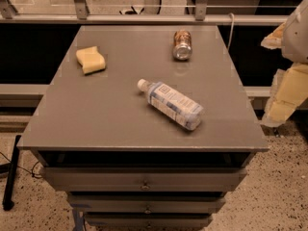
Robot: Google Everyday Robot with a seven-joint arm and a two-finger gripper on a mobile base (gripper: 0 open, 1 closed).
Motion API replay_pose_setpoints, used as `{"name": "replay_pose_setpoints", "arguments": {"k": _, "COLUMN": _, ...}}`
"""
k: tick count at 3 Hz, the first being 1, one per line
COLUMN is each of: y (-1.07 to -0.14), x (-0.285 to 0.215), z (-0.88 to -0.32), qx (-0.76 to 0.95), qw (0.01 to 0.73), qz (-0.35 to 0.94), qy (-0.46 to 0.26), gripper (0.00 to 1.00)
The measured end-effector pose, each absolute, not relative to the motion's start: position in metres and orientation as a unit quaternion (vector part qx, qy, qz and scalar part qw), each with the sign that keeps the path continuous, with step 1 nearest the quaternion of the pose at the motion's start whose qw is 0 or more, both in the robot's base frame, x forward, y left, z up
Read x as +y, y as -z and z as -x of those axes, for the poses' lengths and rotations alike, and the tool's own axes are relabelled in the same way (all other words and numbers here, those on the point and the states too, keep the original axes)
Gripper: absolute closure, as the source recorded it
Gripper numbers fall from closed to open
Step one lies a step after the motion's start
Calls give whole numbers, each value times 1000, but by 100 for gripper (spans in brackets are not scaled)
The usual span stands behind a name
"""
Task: Place orange can upright
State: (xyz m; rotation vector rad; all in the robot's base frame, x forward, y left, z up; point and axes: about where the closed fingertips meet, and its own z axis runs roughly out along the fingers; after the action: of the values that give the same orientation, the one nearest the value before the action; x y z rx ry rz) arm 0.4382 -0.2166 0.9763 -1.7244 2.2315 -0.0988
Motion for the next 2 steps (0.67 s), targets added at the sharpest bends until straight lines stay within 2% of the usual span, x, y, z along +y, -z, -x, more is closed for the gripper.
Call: {"name": "replay_pose_setpoints", "arguments": {"k": 2, "y": -972, "x": -212, "z": -444, "qx": 794, "qw": 176, "qz": 582, "qy": 25, "gripper": 0}}
